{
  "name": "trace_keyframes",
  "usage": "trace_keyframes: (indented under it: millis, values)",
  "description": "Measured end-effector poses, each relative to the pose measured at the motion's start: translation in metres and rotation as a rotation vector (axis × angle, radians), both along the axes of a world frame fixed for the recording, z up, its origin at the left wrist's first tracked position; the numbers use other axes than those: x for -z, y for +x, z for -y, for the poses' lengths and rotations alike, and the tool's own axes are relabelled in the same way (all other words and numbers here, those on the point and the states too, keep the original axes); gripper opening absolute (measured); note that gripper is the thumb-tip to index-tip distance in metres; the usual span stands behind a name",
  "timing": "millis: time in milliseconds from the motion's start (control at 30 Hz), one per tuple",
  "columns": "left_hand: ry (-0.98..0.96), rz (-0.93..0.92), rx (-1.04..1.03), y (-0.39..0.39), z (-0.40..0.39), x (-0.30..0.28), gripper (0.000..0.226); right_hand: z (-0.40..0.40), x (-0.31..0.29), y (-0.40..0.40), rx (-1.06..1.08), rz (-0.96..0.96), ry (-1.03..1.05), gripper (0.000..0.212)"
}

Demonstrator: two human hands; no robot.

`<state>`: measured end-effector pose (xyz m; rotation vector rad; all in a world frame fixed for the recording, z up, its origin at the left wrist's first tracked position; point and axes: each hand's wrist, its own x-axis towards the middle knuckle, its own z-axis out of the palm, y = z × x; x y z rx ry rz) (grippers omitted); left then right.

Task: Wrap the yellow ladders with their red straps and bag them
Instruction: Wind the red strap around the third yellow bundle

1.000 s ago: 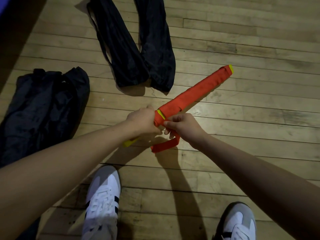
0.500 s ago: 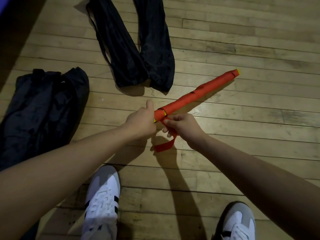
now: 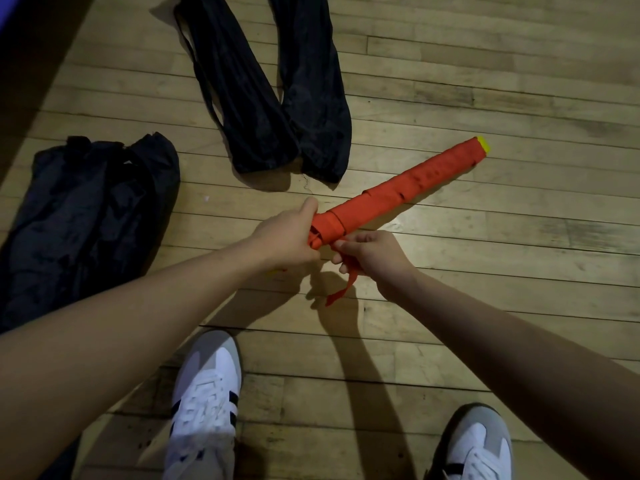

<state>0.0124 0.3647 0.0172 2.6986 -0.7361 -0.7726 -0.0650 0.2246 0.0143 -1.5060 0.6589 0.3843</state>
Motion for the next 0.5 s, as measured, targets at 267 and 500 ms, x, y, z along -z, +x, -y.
trace_keyframes:
  millis: [267, 500]
  values:
    - [-0.013, -0.097, -0.190, -0.001, 0.002, 0.011, 0.054, -0.002, -0.006, 0.002, -0.022, 0.021, -0.047, 0.013]
    - [-0.051, -0.228, -0.087, 0.000, 0.001, 0.000, 0.058, -0.007, -0.014, 0.014, -0.038, 0.092, -0.101, 0.019]
